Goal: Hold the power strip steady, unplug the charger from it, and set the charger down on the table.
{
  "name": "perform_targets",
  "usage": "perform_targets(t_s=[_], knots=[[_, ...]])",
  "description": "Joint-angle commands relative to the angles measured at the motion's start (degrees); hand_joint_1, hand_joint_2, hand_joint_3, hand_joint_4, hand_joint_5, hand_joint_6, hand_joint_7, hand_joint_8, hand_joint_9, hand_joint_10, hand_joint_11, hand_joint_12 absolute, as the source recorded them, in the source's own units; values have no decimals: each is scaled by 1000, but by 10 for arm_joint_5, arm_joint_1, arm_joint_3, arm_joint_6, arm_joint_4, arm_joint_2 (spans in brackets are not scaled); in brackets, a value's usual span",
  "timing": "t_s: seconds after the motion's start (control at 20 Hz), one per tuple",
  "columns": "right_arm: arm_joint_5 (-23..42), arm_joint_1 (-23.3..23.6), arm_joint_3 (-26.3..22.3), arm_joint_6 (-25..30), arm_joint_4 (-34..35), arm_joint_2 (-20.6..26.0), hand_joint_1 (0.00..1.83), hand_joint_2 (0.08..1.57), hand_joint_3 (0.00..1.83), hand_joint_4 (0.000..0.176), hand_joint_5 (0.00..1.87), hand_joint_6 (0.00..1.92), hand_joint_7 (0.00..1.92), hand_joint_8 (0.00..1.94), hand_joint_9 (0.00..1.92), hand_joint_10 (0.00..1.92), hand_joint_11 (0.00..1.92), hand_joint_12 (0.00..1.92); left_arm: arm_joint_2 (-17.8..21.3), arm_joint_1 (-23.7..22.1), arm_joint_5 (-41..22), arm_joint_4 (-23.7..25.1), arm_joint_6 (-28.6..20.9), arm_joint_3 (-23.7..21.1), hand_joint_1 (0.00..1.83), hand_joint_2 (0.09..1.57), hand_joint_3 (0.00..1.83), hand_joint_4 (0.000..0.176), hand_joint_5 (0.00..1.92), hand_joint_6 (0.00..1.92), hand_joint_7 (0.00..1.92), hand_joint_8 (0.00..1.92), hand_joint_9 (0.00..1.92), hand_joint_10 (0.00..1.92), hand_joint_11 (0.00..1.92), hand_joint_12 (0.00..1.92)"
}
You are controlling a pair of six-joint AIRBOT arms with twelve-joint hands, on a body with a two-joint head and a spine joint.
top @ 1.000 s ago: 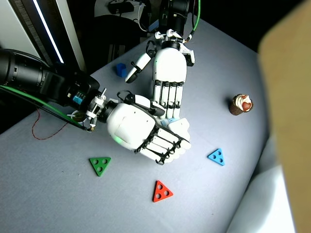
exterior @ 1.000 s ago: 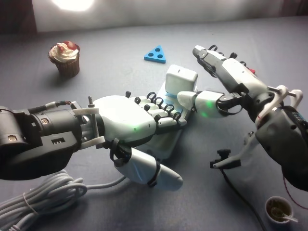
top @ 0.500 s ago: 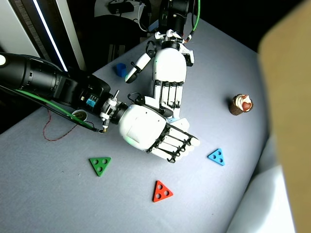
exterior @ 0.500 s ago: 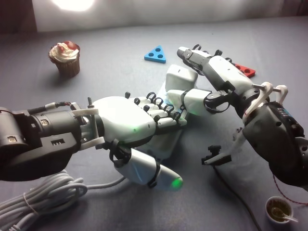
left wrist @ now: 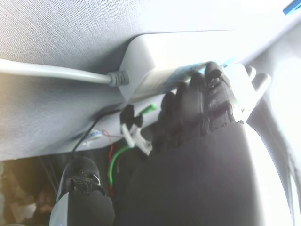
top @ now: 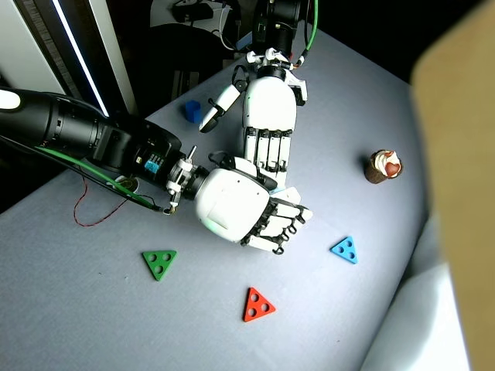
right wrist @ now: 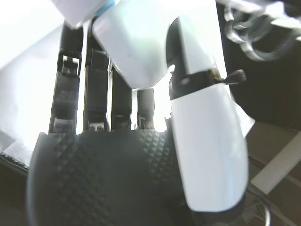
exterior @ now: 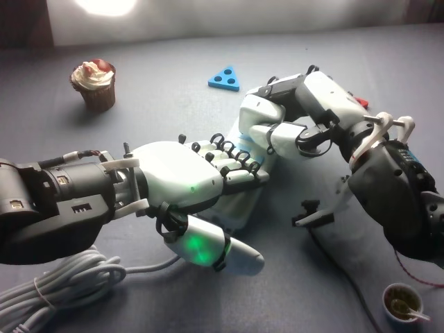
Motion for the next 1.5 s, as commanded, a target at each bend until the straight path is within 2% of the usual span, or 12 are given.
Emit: perform_targets(t_s=[0.0, 0.05, 0.25, 0.35, 0.5, 0.6, 0.75, 0.8, 0.85, 0.95, 1.15, 1.45], knots=[[38, 4, 0, 5, -30, 3, 1253, 1066, 0, 0, 966, 904, 1259, 490, 1065, 63, 644, 938, -5, 2, -22, -2, -4, 2, 0, 1001, 1, 0, 85, 1, 109, 3, 101, 6, 30, 139], [38, 4, 1, 5, -30, 3, 1266, 1071, 0, 0, 994, 812, 1186, 778, 1223, 90, 670, 1114, -5, 2, -22, -2, -5, 3, 0, 1009, 4, 0, 88, 3, 116, 5, 106, 6, 38, 144], [38, 4, 3, 5, -37, 3, 1285, 1065, 0, 0, 1081, 577, 1149, 921, 1300, 143, 659, 1415, -6, 2, -22, -2, -11, 6, 0, 1009, 3, 0, 70, 0, 103, 0, 95, 0, 25, 140], [47, 4, 2, 5, -45, 3, 1290, 1054, 0, 0, 1100, 558, 1176, 868, 1281, 175, 662, 1351, -6, 2, -24, -2, -15, 8, 0, 1006, 1, 0, 79, 5, 112, 4, 102, 5, 36, 147], [61, 16, 4, 19, -46, 4, 1290, 1055, 0, 0, 1110, 526, 1177, 875, 1182, 502, 686, 1365, -6, 2, -25, -2, -16, 9, 0, 1004, 0, 0, 76, 2, 105, 0, 87, 0, 20, 142], [73, 23, 6, 20, -46, 4, 1277, 1053, 1, 0, 1054, 697, 1211, 755, 1164, 422, 681, 1262, -5, 2, -26, -2, -17, 9, 0, 1001, 0, 0, 75, 1, 95, 0, 75, 0, 10, 138], [78, 26, -3, 20, -58, 20, 1289, 1049, 1, 0, 1097, 577, 1195, 825, 1195, 387, 698, 1265, -4, 2, -27, -2, -18, 9, 0, 997, 0, 0, 75, 1, 92, 1, 80, 3, 15, 140], [78, 26, -10, 20, -62, 27, 1285, 1065, 0, 0, 1096, 529, 1141, 946, 1148, 569, 697, 1351, -4, 2, -27, -2, -19, 9, 0, 996, 0, 0, 61, 0, 78, 0, 63, 0, 2, 132], [77, 26, -16, 20, -69, 33, 1286, 1064, 1, 0, 1079, 570, 1152, 922, 1120, 594, 684, 1333, -3, 2, -27, -2, -19, 9, 0, 999, 0, 0, 58, 0, 74, 0, 60, 0, 0, 128], [73, 21, -42, 15, -112, 63, 1270, 1056, 0, 0, 1066, 686, 1190, 785, 1160, 363, 672, 1203, -2, 2, -27, -2, -19, 9, 0, 1002, 1, 0, 66, 2, 85, 3, 70, 3, 3, 113], [80, -8, -74, 21, -174, 121, 1273, 1045, 0, 0, 1085, 667, 1223, 716, 1235, 223, 709, 1178, -1, 2, -28, -2, -19, 8, 0, 1000, 0, 0, 63, 0, 82, 0, 74, 3, 20, 122], [93, -57, -79, 28, -366, 190, 1252, 1060, 1, 0, 1033, 828, 1191, 700, 1243, 65, 668, 1150, 2, 1, -30, -2, -18, 6, 0, 992, 0, 0, 76, 8, 100, 10, 86, 10, 27, 127]])
